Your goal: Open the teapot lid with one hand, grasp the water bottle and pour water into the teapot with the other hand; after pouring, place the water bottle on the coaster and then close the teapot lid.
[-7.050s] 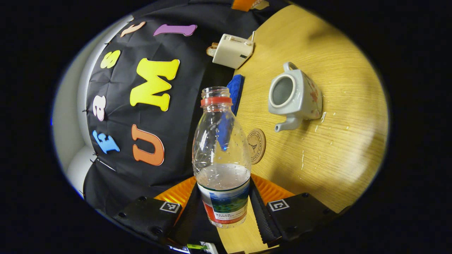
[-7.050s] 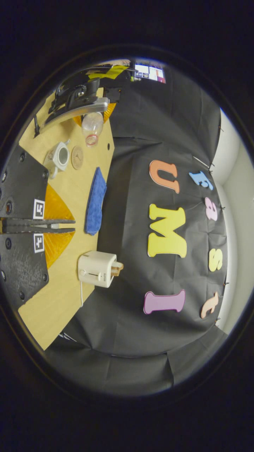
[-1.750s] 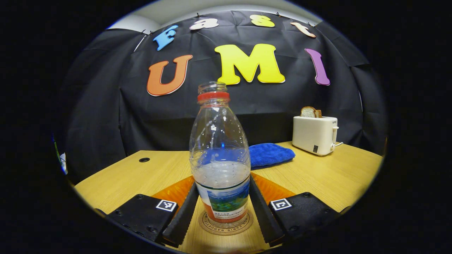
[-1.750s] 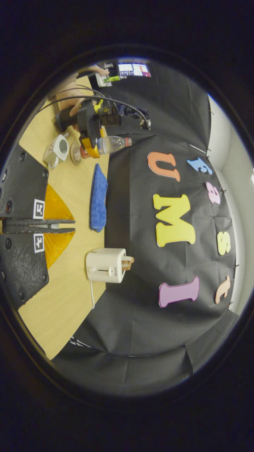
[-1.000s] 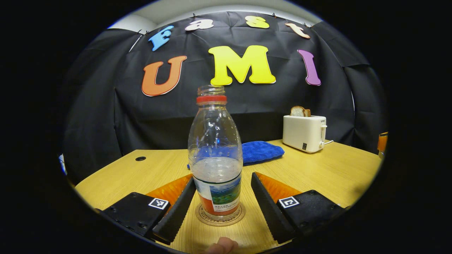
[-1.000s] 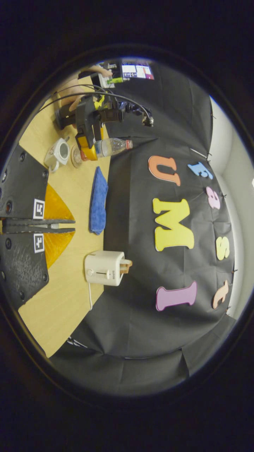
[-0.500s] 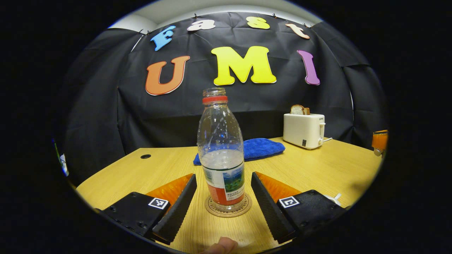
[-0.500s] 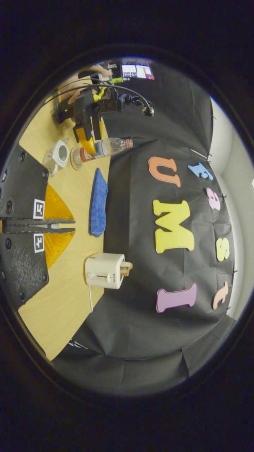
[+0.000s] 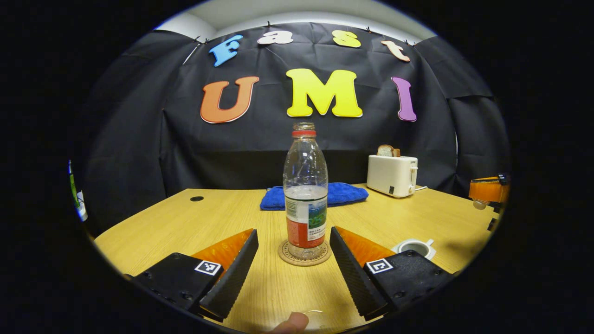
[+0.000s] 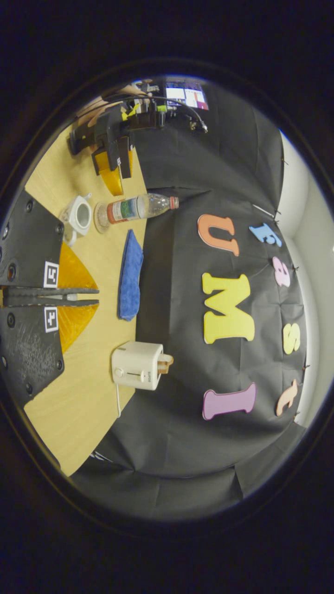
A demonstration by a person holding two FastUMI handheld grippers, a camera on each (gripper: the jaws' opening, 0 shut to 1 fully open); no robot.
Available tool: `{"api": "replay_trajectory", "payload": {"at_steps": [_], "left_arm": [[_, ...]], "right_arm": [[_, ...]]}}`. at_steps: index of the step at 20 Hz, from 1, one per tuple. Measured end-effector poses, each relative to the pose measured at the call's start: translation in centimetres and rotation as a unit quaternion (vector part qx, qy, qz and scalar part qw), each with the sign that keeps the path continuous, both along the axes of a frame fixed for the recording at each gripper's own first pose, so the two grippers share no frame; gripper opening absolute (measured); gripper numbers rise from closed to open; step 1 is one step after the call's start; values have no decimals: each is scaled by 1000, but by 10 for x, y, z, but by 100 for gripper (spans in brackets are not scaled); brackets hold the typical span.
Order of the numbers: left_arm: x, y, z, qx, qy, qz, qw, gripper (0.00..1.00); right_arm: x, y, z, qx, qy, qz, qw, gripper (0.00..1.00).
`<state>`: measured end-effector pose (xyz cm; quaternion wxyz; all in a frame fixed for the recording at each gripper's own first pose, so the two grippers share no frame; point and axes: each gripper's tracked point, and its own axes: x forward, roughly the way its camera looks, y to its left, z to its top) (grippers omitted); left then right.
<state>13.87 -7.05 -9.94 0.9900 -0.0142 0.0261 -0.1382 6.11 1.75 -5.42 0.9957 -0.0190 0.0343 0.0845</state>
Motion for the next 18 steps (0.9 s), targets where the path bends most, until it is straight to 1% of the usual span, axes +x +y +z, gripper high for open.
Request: {"api": "replay_trajectory", "payload": {"at_steps": [3, 4, 6, 9, 10, 11, 12, 15, 18], "left_arm": [[-17, 27, -4, -1, 9, 38, 999, 98], [-23, 37, -11, 3, 28, 56, 998, 97], [-41, 43, -16, -5, 42, 71, 997, 98], [-68, 39, -3, -18, 30, 56, 998, 98], [-75, 35, 5, -18, 21, 48, 998, 98], [-78, 36, 12, -13, 21, 48, 999, 97], [-83, 39, 19, -10, 23, 53, 998, 97], [-103, 39, 47, 1, 5, 43, 999, 98], [-116, 49, 63, 15, -7, 48, 999, 97]], "right_arm": [[-5, 18, -2, 24, 2, 27, 999, 0], [-6, 24, -2, 33, 4, 35, 999, 0], [-5, 35, -4, 39, 9, 48, 998, 0], [-1, 56, -7, 35, 17, 72, 997, 0], [1, 65, -8, 32, 18, 82, 996, 1], [3, 73, -8, 27, 21, 89, 995, 0], [5, 80, -10, 22, 24, 92, 995, 0], [8, 100, -14, 19, 32, 105, 994, 0], [14, 106, -21, 40, 48, 97, 993, 1]]}}
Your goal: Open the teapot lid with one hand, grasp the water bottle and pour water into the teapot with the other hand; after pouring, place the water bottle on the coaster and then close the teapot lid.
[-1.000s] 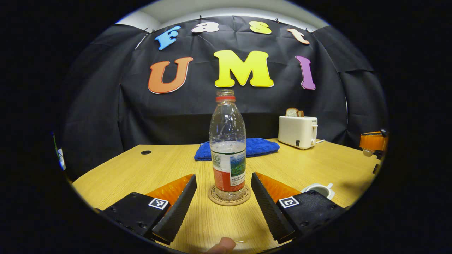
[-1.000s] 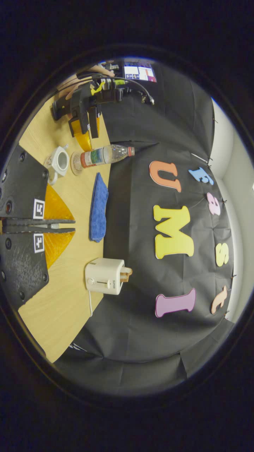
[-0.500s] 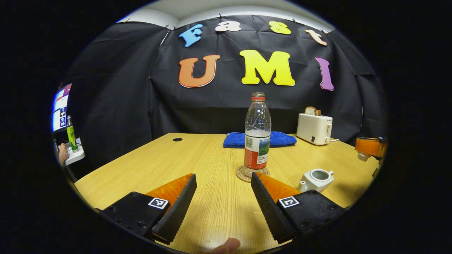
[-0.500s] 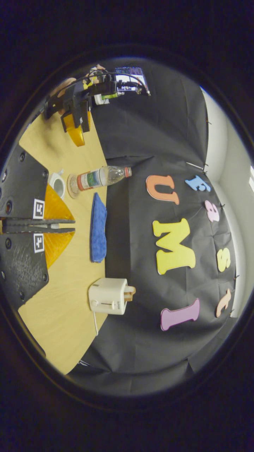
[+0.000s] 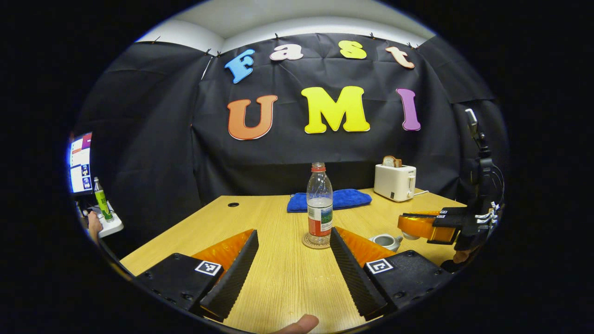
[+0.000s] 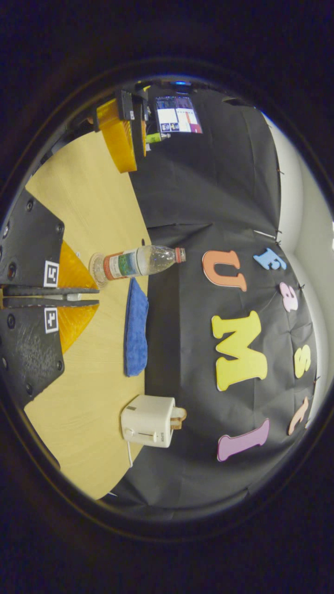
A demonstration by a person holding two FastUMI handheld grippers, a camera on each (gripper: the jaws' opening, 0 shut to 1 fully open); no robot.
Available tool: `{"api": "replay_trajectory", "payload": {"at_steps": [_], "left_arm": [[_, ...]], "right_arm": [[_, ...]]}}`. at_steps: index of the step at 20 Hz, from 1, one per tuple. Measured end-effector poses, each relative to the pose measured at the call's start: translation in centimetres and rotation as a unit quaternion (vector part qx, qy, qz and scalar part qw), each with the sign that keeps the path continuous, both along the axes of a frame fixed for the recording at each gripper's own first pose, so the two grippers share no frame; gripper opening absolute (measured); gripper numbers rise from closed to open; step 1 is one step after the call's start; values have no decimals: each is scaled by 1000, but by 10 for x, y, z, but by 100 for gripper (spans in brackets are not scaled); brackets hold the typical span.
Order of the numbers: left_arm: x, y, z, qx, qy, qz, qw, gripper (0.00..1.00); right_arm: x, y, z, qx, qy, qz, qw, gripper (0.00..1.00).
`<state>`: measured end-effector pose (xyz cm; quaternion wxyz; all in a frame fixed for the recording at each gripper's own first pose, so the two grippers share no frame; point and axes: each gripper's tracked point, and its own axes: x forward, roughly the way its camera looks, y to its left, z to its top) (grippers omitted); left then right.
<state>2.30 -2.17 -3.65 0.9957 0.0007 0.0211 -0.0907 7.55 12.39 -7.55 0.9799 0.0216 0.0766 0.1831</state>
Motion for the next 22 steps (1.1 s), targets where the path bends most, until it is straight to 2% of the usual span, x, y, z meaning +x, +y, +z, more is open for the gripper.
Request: {"api": "replay_trajectory", "payload": {"at_steps": [4, 7, 12, 15, 19, 22], "left_arm": [[-7, 6, 7, -18, 4, -8, 1000, 97], [-11, -2, 1, -45, 26, -40, 998, 97], [-4, 21, -5, -44, 35, -15, 998, 97], [-2, 21, -9, -63, 49, -17, 997, 97], [-2, 19, -13, -51, 55, -19, 997, 96], [-2, 23, -12, -48, 54, -16, 997, 97]], "right_arm": [[11, 13, -2, 3, 11, -7, 1000, 1], [20, 24, -8, -3, 21, -7, 1000, 1], [33, 30, -18, -12, 28, -20, 999, 1], [38, 31, -16, -13, 27, -23, 999, 4], [40, 35, -12, -27, 15, -22, 999, 4], [42, 38, -11, -18, 17, -18, 1000, 6]]}}
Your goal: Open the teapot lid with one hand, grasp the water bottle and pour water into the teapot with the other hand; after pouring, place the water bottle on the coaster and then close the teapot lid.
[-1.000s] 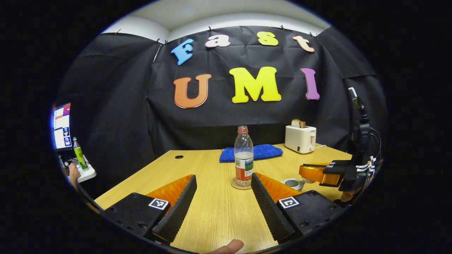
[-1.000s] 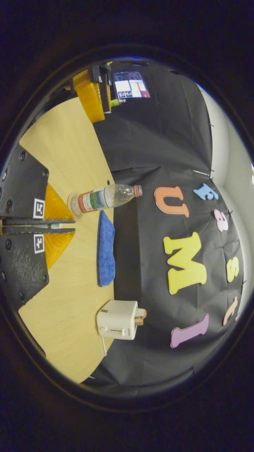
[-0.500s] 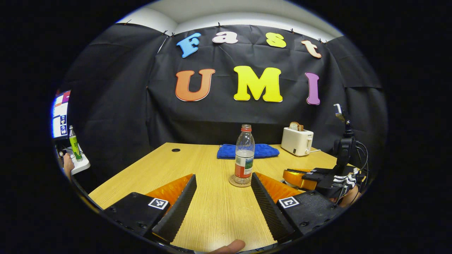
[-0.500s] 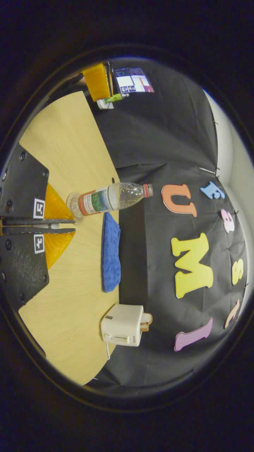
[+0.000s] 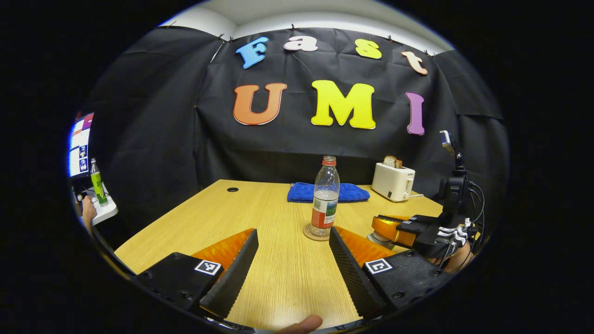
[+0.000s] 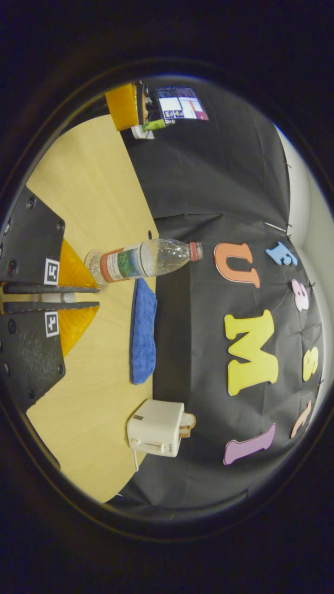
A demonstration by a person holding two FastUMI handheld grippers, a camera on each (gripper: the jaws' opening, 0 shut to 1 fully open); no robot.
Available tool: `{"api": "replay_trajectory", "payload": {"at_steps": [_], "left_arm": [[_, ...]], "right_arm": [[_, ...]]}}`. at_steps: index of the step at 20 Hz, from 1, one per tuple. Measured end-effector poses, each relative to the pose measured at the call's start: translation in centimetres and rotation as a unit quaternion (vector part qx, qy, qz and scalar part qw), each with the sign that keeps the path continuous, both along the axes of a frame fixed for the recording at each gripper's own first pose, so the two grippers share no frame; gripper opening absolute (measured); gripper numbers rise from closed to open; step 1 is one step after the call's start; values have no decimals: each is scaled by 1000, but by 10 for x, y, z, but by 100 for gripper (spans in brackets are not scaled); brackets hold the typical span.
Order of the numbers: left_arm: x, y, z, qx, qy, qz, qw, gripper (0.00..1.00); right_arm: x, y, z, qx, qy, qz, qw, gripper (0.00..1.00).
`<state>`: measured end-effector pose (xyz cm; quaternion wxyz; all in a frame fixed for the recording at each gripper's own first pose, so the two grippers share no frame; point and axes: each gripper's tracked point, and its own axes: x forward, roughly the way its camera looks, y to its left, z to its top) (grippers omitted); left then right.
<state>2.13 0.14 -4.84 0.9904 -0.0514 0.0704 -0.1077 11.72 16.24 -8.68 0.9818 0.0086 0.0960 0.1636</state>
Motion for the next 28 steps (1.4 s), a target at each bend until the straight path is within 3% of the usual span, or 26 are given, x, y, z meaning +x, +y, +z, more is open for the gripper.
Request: {"api": "replay_trajectory", "payload": {"at_steps": [7, 10, 13, 16, 17, 19, 24, 28], "left_arm": [[0, 2, -2, 6, 2, 5, 1000, 96], [-2, -2, 1, 20, -4, 4, 1000, 96], [-5, -7, 7, 27, -12, 2, 1000, 96], [-13, -18, 11, 24, -14, -17, 999, 97], [-14, -20, 14, 28, -19, -22, 999, 97], [-17, -17, 22, 40, -32, -16, 999, 96], [-26, -9, 48, 31, -60, 11, 998, 96], [-31, 13, 66, 10, -73, 68, 995, 96]], "right_arm": [[-12, -16, 19, 8, -17, -16, 1000, 10], [-24, -36, 26, -5, -21, -37, 999, 30], [-37, -71, 45, -24, -49, -86, 995, 54], [-55, -87, 66, -24, -72, -96, 993, 75], [-61, -94, 74, -24, -78, -98, 992, 87], [-75, -109, 89, -28, -88, -107, 990, 97], [-110, -145, 111, -49, -108, -132, 984, 96], [-133, -166, 111, -54, -113, -143, 982, 96]]}}
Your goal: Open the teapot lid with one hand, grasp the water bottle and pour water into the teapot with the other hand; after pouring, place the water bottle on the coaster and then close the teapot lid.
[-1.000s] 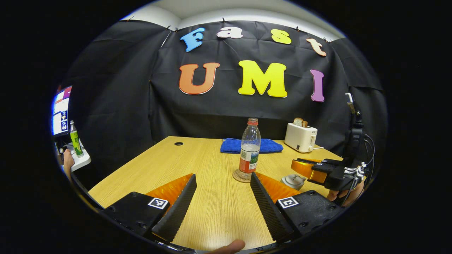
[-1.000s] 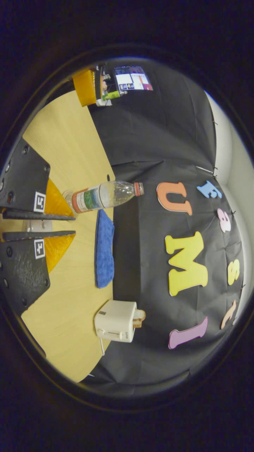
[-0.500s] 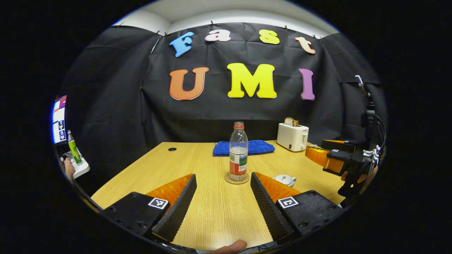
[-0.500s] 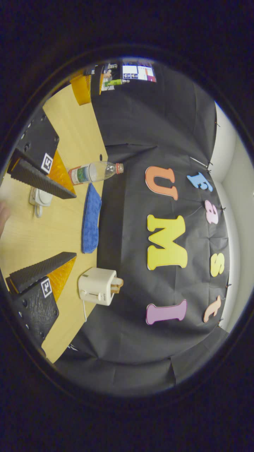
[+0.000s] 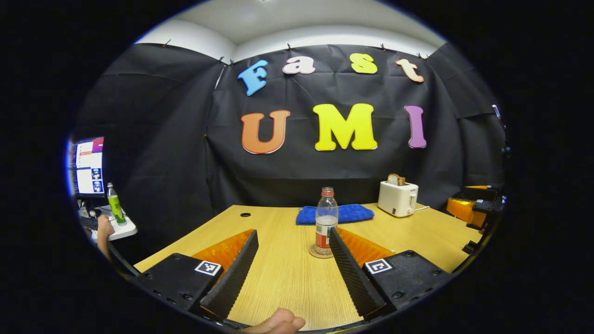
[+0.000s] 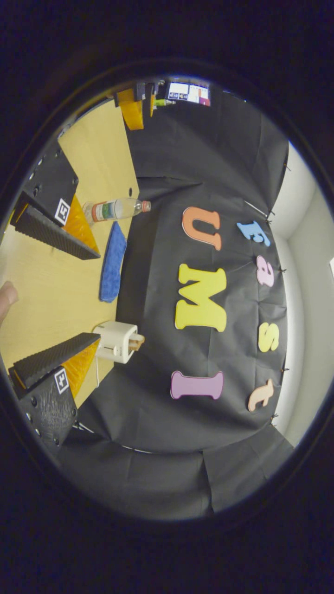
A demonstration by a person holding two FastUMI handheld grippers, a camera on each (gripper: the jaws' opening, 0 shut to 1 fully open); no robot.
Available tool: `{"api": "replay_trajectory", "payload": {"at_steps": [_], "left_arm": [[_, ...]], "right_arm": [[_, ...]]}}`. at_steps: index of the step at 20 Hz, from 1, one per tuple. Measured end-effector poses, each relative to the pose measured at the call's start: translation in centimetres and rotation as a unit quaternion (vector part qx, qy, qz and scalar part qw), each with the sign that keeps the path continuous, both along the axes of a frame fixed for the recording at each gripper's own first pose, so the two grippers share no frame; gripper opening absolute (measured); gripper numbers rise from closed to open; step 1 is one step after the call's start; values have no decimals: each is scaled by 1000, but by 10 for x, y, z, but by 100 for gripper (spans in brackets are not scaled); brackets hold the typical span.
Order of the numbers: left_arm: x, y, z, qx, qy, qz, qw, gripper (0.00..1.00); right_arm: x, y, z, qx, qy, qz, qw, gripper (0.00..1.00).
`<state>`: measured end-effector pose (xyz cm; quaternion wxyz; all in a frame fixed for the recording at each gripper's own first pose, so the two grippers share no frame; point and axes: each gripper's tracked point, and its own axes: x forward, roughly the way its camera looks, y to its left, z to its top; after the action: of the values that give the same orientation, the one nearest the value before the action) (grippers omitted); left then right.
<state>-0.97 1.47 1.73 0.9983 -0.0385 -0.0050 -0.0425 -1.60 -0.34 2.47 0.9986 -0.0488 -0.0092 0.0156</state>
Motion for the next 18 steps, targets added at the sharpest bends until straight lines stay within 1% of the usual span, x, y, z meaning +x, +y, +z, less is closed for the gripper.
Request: {"api": "replay_trajectory", "payload": {"at_steps": [1, 2, 3, 4, 7, 8, 9, 12, 13, 14, 15, 16, 18], "left_arm": [[-1, 0, 4, -13, -4, 5, 1000, 96], [-2, -4, 7, -23, -8, 0, 1000, 97], [-3, -6, 7, -26, -10, -5, 1000, 97], [-5, -9, 7, -21, -12, -10, 1000, 97], [-6, -9, 4, 7, -13, -5, 1000, 96], [-6, -12, 1, 15, -10, -7, 1000, 96], [-6, -16, 0, 21, -7, -12, 1000, 96], [-7, -30, -7, 29, 1, -34, 999, 97], [-7, -32, -7, 33, 1, -36, 999, 97], [-6, -34, -7, 35, 1, -38, 999, 97], [-6, -36, -8, 36, 2, -40, 999, 96], [-5, -37, -10, 37, 3, -41, 998, 96], [-3, -37, -13, 39, 7, -38, 999, 97]], "right_arm": [[-2, 0, 2, -2, -7, 6, 1000, 97], [-1, -5, -3, -3, -4, 5, 1000, 95], [0, -10, -10, -3, 4, 2, 1000, 97], [0, -15, -16, 0, 12, 0, 1000, 97], [3, -23, -22, 13, 27, -4, 1000, 96], [5, -31, -22, 19, 27, -18, 999, 97], [8, -36, -25, 25, 32, -30, 999, 96], [8, -24, -35, 47, 53, -8, 997, 95], [6, -24, -35, 56, 56, -6, 997, 97], [4, -24, -33, 60, 56, -4, 997, 95], [2, -25, -32, 61, 55, -3, 997, 97], [1, -28, -30, 61, 52, -6, 997, 95], [0, -34, -25, 60, 44, -14, 997, 96]]}}
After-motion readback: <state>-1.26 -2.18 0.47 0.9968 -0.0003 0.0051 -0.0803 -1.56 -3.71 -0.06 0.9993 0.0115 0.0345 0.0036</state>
